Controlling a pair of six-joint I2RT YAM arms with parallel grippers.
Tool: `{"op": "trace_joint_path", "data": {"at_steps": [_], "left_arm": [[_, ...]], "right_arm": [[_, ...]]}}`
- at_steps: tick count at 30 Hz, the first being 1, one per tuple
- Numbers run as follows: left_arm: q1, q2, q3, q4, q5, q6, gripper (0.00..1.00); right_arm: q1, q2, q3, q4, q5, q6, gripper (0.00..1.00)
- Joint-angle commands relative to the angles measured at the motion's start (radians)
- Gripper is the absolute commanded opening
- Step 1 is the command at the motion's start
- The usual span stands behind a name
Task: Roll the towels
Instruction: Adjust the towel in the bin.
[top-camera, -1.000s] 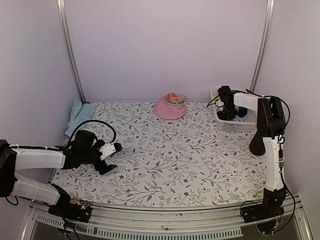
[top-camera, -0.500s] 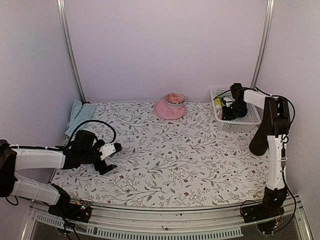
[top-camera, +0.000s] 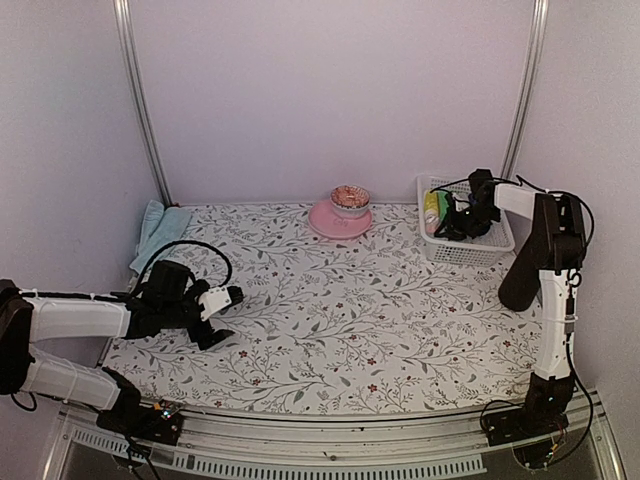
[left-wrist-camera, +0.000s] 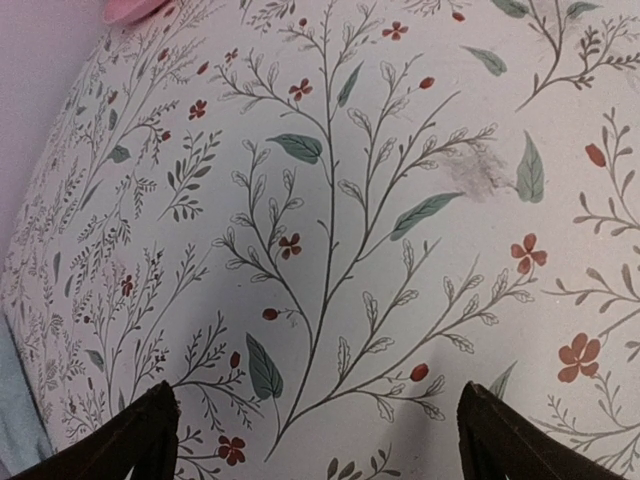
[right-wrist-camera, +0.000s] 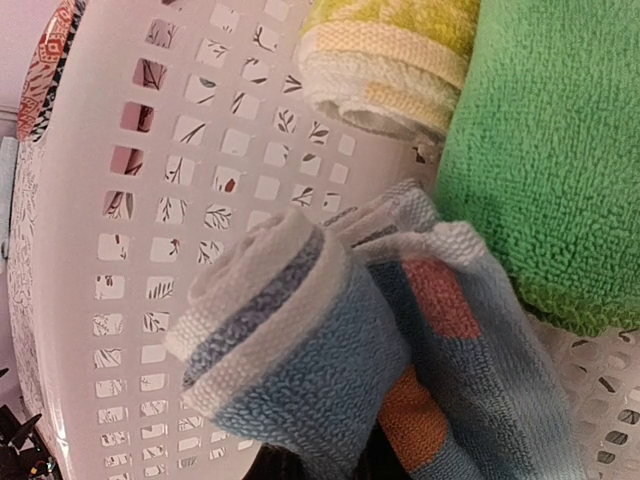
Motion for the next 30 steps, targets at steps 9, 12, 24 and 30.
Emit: {"op": "trace_joint_path", "data": {"at_steps": [9, 12, 24, 30], "left_arm": [[0.01, 0.004, -0.002, 0.01, 0.004, -0.006, 0.97], [0.01, 0.008, 0.0, 0.009, 0.001, -0.007, 0.97], [0.01, 0.01, -0.002, 0.009, -0.002, -0.009, 0.97], [0.01, 0.002, -0.004, 0.009, -0.003, -0.007, 0.97]], "right_arm": [[0.024, -0.027, 0.059, -0.082, 0.333, -0.019, 0.42], [0.045, -0.027, 0.092, -0.104, 0.38, -0.037, 0.5], [0.145, -0.082, 0.176, -0.21, 0.63, -0.187, 0.77], [0.197, -0.102, 0.152, -0.259, 0.696, -0.298, 0.69]]}}
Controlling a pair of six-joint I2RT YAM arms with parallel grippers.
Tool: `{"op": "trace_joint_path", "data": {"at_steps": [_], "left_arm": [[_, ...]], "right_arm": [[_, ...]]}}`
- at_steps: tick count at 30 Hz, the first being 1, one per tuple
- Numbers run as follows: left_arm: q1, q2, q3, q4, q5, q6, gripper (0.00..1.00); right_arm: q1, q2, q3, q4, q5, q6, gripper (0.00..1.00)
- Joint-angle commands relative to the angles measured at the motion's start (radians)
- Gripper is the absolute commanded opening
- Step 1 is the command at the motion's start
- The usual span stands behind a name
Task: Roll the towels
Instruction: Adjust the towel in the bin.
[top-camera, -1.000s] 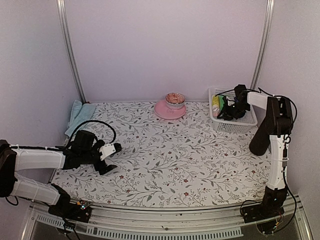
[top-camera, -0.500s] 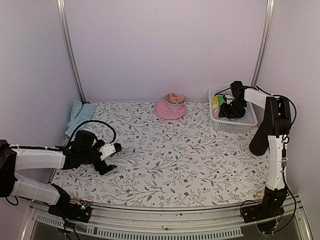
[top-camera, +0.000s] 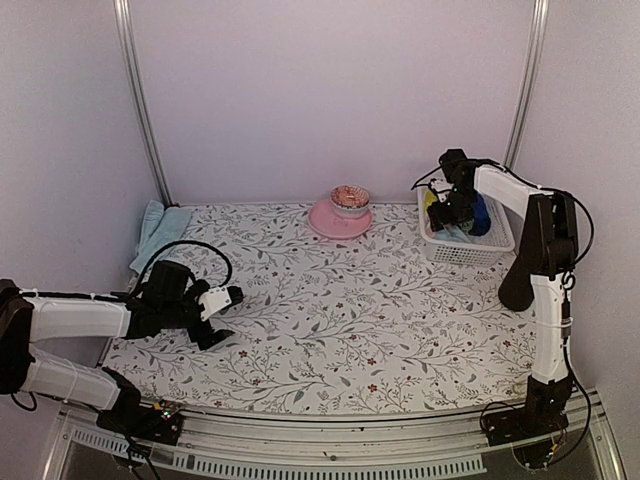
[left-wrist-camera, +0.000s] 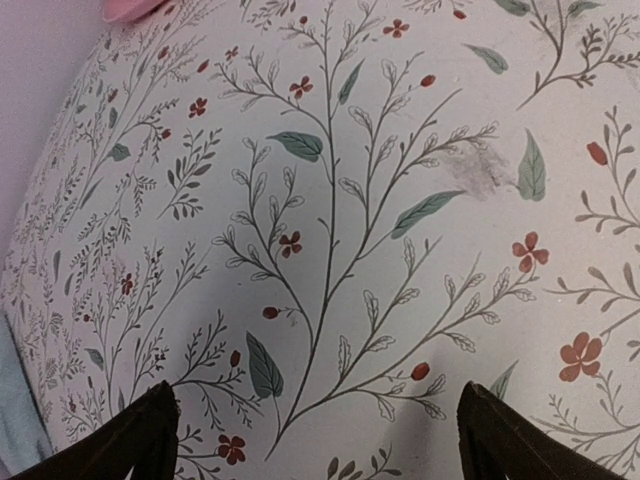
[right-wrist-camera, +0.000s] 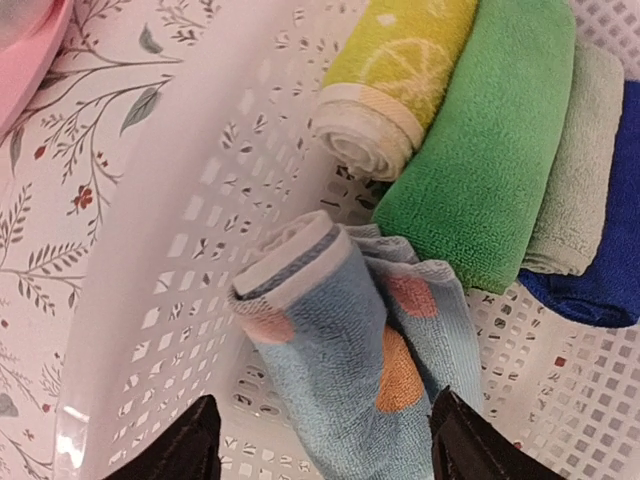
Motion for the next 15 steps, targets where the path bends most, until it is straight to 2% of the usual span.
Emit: {"op": "trace_joint_path", "data": {"at_steps": [1, 3, 9, 12, 15], "left_arm": [[0.01, -0.002, -0.005, 0.009, 0.001, -0.007, 0.97], [0.01, -0.004, -0.007, 0.009, 0.001, -0.007, 0.97], [0.01, -0.004, -0.002, 0.009, -0.004, -0.007, 0.97], [0.022, -0.009, 0.01, 0.018, -0.023, -0.019, 0.98], [0.074, -0.005, 0.059, 0.028, -0.054, -0.048, 0.97]], "right_arm": [[0.032, -0.057, -0.009, -0.052, 0.101, -0.095, 0.64], [0.034, -0.055, -0.024, -0.051, 0.116, -0.089, 0.56], [0.033, -0.04, -0.065, -0.057, 0.129, -0.071, 0.47], [0.034, -0.099, -0.122, 0.012, 0.113, -0.032, 0.49], [0.051, -0.206, -0.216, 0.115, 0.114, -0.004, 0.61]]}}
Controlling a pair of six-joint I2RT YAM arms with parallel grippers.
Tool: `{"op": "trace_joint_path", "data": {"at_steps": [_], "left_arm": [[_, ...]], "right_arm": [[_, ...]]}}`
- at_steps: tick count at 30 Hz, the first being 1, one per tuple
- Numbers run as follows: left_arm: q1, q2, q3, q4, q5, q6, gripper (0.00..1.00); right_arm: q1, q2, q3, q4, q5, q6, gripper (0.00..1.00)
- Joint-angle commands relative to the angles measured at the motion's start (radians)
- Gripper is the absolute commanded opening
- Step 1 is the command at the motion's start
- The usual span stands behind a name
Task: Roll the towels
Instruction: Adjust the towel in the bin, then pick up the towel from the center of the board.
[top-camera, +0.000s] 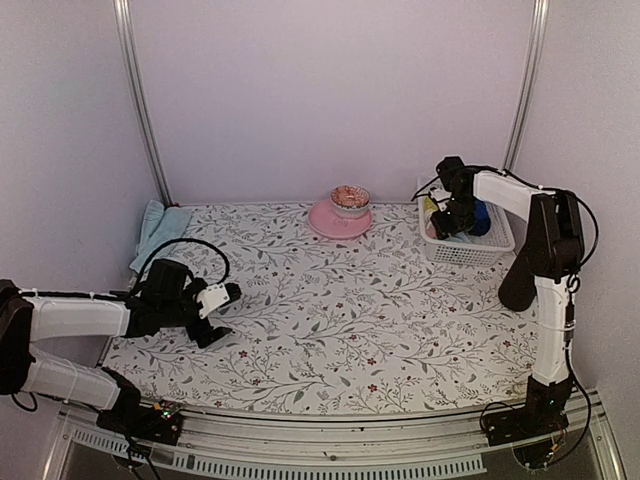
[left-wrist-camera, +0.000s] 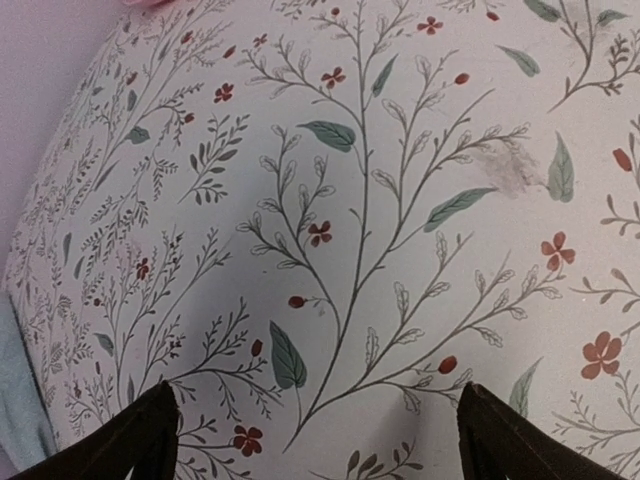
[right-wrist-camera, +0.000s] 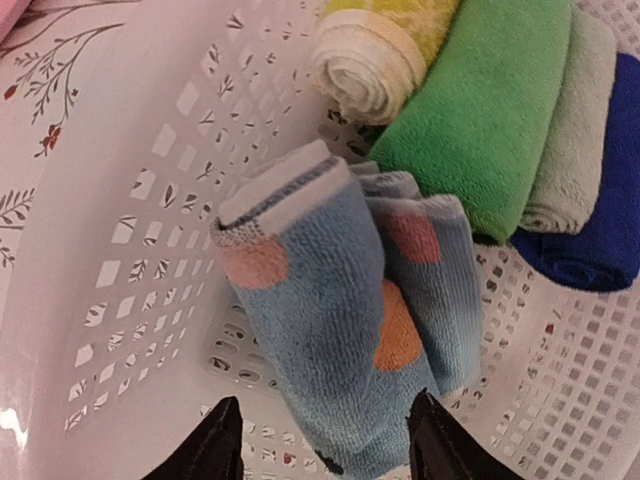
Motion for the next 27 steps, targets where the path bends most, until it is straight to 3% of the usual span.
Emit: {"op": "trace_joint_path", "data": {"at_steps": [1, 3, 5, 6, 12, 17, 20, 27], "left_arm": [[0.088, 0.002, 0.079, 0.025, -0.048, -0.052, 0.97], [0.146, 0.024, 0.144, 0.014, -0.054, -0.076, 0.97], [0.205, 0.065, 0.229, -0.012, -0.065, -0.105, 0.97], [0.226, 0.092, 0.276, -0.022, -0.082, -0.121, 0.97], [0.354, 0.35, 0.599, -0.11, -0.238, -0.225, 0.97], [0.49, 0.616, 0.938, -0.257, -0.246, -0.283, 0.97], [0.54, 0.738, 1.067, -0.291, -0.27, -0.286, 0.97], [0.583, 0.971, 1.254, -0.355, -0.366, -0.305, 0.97]], "right_arm": [[0.028, -0.183, -0.117, 0.12, 0.016, 0.045, 0.66], [0.052, -0.256, -0.164, 0.168, 0.03, 0.047, 0.77], [0.082, -0.323, -0.206, 0.212, 0.059, 0.049, 0.96], [0.098, -0.353, -0.222, 0.228, 0.069, 0.048, 0.99], [0.25, -0.52, -0.339, 0.355, 0.165, 0.089, 0.99], [0.42, -0.624, -0.46, 0.408, 0.164, 0.138, 0.99], [0.493, -0.698, -0.579, 0.493, 0.057, 0.141, 0.99], [0.496, -0.88, -0.838, 0.692, -0.244, 0.254, 0.99]]}}
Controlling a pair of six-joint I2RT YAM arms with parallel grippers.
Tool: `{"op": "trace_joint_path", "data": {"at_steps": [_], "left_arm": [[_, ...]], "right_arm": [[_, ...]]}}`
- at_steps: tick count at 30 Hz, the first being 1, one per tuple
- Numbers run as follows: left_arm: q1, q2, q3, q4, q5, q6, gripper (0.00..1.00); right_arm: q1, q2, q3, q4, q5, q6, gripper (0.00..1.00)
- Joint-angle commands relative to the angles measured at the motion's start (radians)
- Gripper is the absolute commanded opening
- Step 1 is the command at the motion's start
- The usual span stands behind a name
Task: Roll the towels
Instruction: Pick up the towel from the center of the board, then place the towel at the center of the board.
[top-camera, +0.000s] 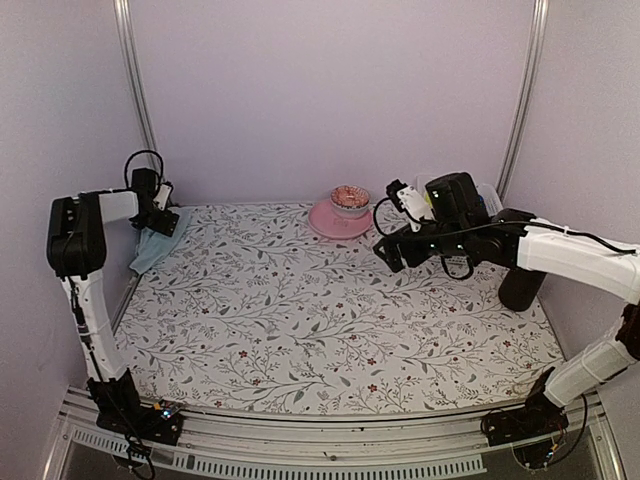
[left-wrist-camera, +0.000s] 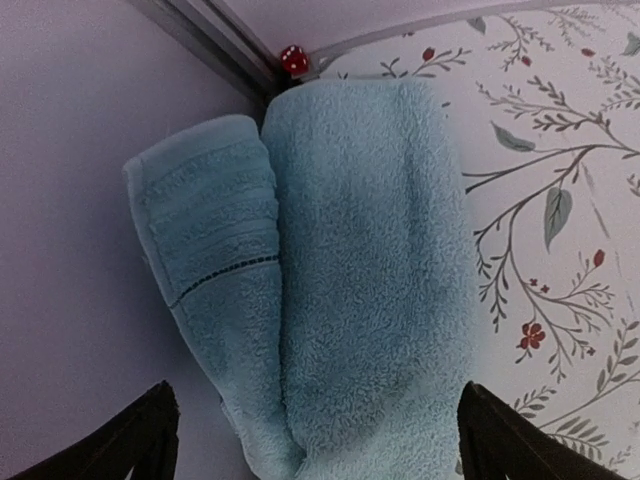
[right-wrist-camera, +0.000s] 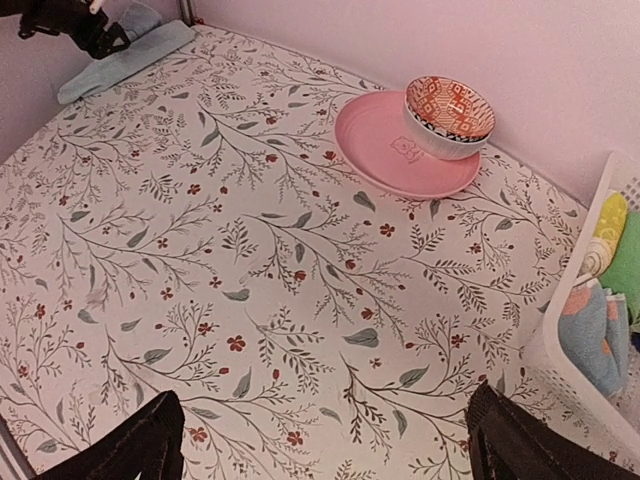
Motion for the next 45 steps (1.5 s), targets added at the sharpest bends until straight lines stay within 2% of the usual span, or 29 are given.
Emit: {"op": "trace_joint_path", "data": {"at_steps": [1, 8, 11, 12, 17, 19, 26, 30, 34, 38, 39, 41, 42, 43, 45], "left_arm": [[0.01, 0.096, 0.077, -0.081, -0.068, -0.025, 0.98], [0.034, 0.229, 0.168, -0.101, -0.103, -0.022, 0.96], [0.041, 0.251, 0.178, -0.124, -0.078, -0.021, 0.84], [0.041, 0.253, 0.172, -0.126, -0.068, -0.017, 0.78], [0.041, 0.212, 0.116, -0.126, -0.003, -0.006, 0.17], [0.038, 0.174, 0.076, -0.123, 0.033, -0.003, 0.0], [-0.011, -0.07, -0.163, -0.044, 0.191, 0.056, 0.0], [-0.093, -0.266, -0.369, -0.032, 0.336, 0.13, 0.0], [-0.248, -0.465, -0.579, -0.057, 0.501, 0.255, 0.0], [-0.474, -0.581, -0.737, -0.1, 0.59, 0.33, 0.0], [-0.532, -0.596, -0.759, -0.108, 0.603, 0.333, 0.05], [-0.617, -0.608, -0.787, -0.127, 0.622, 0.325, 0.46], [-0.64, -0.61, -0.796, -0.132, 0.626, 0.316, 0.62], [-0.656, -0.611, -0.802, -0.128, 0.622, 0.303, 0.76], [-0.652, -0.615, -0.811, -0.123, 0.617, 0.286, 0.96]], "right_arm": [[-0.009, -0.127, -0.119, 0.178, -0.179, 0.087, 0.99], [0.043, -0.16, -0.203, 0.212, -0.089, 0.07, 0.99], [0.08, -0.159, -0.22, 0.226, -0.048, 0.066, 0.99], [0.09, -0.162, -0.225, 0.231, -0.035, 0.065, 0.99], [0.12, -0.166, -0.232, 0.244, 0.042, 0.046, 0.99], [0.122, -0.166, -0.231, 0.244, 0.053, 0.041, 0.99], [0.132, -0.17, -0.24, 0.268, 0.074, 0.044, 0.99], [0.149, -0.158, -0.248, 0.296, 0.088, 0.035, 0.99], [0.173, -0.155, -0.266, 0.337, 0.091, -0.015, 0.99], [0.182, -0.122, -0.271, 0.36, 0.076, -0.044, 0.99], [0.185, -0.109, -0.269, 0.363, 0.082, -0.046, 0.99], [0.19, -0.075, -0.261, 0.363, 0.105, -0.052, 0.99], [0.193, -0.063, -0.258, 0.363, 0.123, -0.058, 0.99], [0.198, -0.054, -0.257, 0.362, 0.142, -0.064, 0.99], [0.2, -0.041, -0.261, 0.374, 0.183, -0.069, 0.99]]}}
